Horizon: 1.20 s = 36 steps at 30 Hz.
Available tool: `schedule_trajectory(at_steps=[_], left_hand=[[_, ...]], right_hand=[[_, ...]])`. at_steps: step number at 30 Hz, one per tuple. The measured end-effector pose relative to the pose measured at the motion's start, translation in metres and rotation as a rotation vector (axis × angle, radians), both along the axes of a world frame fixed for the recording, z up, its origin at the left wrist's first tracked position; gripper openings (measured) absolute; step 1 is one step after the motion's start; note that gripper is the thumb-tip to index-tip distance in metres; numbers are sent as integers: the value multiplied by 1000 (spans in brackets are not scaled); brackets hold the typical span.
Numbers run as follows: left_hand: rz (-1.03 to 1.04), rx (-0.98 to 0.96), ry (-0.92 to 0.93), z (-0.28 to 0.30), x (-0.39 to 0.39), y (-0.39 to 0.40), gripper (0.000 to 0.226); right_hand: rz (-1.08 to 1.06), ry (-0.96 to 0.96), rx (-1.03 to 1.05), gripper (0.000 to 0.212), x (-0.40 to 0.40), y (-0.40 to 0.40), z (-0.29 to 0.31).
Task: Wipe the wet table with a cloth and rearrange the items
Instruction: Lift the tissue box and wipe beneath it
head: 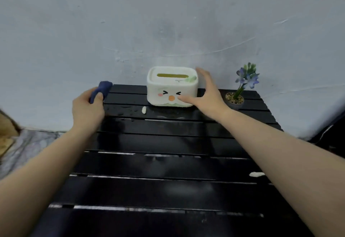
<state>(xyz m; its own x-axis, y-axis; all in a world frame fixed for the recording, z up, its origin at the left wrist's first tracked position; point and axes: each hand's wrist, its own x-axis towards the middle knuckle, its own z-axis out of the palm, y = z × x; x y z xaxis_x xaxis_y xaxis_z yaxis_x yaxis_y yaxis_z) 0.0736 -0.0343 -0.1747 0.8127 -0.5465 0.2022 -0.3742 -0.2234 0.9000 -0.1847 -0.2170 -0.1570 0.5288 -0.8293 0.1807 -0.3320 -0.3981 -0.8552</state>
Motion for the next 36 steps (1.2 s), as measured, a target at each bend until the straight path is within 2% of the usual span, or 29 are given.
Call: schedule_trajectory(at_steps=[2, 5, 8, 12, 18, 22, 24, 27, 29, 31, 33, 36], left_hand=[[26, 119, -53, -13, 27, -4, 34], [-45, 336, -223, -41, 42, -15, 33], [-44, 486, -387, -62, 40, -28, 25], [-42, 558, -491, -64, 38, -34, 19], [-192, 503, -491, -51, -16, -53, 14], [-353, 479, -526, -46, -79, -67, 18], [-476, 402, -522, -43, -110, -64, 20], [-664, 315, -414, -37, -144, -53, 33], [-705, 272, -322, -31, -149, -49, 35], [-594, 202, -312, -23, -138, -52, 34], [-361, 150, -357, -15, -109, -62, 32], [-157, 162, -419, -16, -42, -75, 33]], right_hand=[[16, -39, 69, 111, 13, -18, -7], [27, -82, 99, 116, 28, -33, -24], [-11, -115, 62, 100, 38, -36, -40], [-50, -166, 38, 90, 39, -36, -41], [-42, -323, 45, 90, 38, -32, -8], [-20, -338, -4, 85, 38, -23, 22], [4, -330, -24, 80, 39, -17, 34], [39, -314, -30, 82, 40, -9, 46], [42, -329, -40, 83, 40, -7, 51], [29, -358, -50, 82, 41, -7, 55], [12, -383, -57, 81, 40, -12, 57], [11, -382, -61, 81, 37, -19, 56]])
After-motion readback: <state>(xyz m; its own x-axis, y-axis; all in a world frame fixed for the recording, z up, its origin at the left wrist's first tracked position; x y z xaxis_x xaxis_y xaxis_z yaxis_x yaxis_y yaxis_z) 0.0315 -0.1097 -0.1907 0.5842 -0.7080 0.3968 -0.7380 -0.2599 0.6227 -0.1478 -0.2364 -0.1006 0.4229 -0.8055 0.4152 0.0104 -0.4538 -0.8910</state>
